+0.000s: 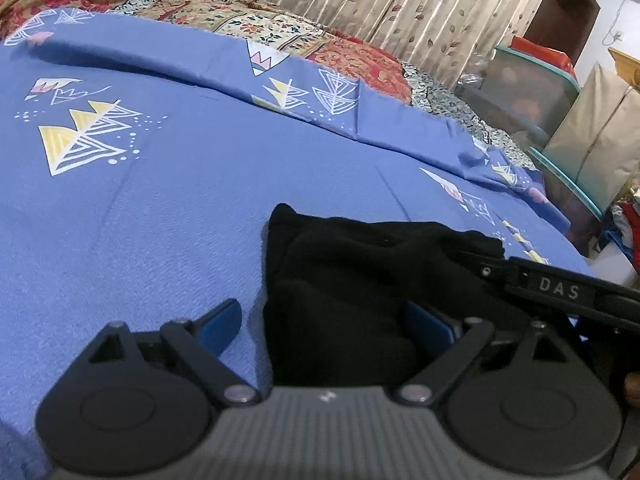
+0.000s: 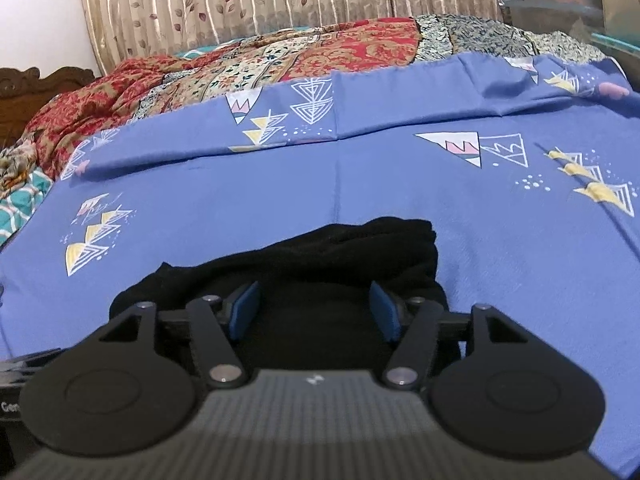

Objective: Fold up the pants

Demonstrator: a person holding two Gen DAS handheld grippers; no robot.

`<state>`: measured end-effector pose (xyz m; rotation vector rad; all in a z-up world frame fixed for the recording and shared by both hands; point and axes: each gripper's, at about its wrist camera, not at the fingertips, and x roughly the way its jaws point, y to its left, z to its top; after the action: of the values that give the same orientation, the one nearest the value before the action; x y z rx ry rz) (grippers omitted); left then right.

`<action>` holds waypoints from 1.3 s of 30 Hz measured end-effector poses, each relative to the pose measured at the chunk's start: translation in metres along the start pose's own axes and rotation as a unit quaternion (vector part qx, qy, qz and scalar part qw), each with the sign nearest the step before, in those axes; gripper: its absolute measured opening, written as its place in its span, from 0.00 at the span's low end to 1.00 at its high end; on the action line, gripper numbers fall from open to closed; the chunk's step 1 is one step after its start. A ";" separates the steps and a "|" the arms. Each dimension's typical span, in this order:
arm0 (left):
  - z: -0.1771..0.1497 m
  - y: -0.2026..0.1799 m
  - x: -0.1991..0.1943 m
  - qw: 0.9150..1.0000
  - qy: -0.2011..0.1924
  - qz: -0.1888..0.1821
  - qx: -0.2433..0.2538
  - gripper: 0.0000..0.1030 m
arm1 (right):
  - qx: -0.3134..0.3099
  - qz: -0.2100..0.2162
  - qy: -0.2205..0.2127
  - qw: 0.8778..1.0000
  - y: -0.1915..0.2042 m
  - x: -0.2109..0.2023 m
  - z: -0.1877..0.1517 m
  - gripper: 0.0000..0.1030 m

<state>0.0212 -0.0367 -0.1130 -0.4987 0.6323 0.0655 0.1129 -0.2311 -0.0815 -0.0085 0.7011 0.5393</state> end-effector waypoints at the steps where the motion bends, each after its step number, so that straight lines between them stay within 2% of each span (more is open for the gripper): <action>1: 0.000 0.000 0.000 1.000 0.000 -0.001 0.000 0.89 | 0.002 -0.001 0.000 1.000 0.001 0.001 0.000 0.62; 22: 0.000 0.005 0.000 1.000 -0.002 -0.020 -0.009 0.91 | 0.013 0.004 -0.007 1.000 -0.001 0.001 -0.002 0.62; 28: 0.000 0.005 0.000 1.000 -0.001 -0.024 -0.009 0.92 | 0.015 0.012 0.003 1.000 -0.004 -0.002 0.002 0.63; 34: 0.001 0.003 -0.002 1.000 0.004 -0.022 -0.008 0.93 | 0.017 0.033 0.021 0.999 -0.012 -0.017 0.005 0.65; 39: 0.007 0.004 -0.011 0.999 0.026 -0.021 -0.028 0.93 | 0.001 0.046 0.010 0.999 -0.014 -0.043 0.004 0.65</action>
<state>0.0150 -0.0287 -0.1032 -0.5680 0.6717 0.0312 0.0946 -0.2627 -0.0545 0.0202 0.7230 0.6283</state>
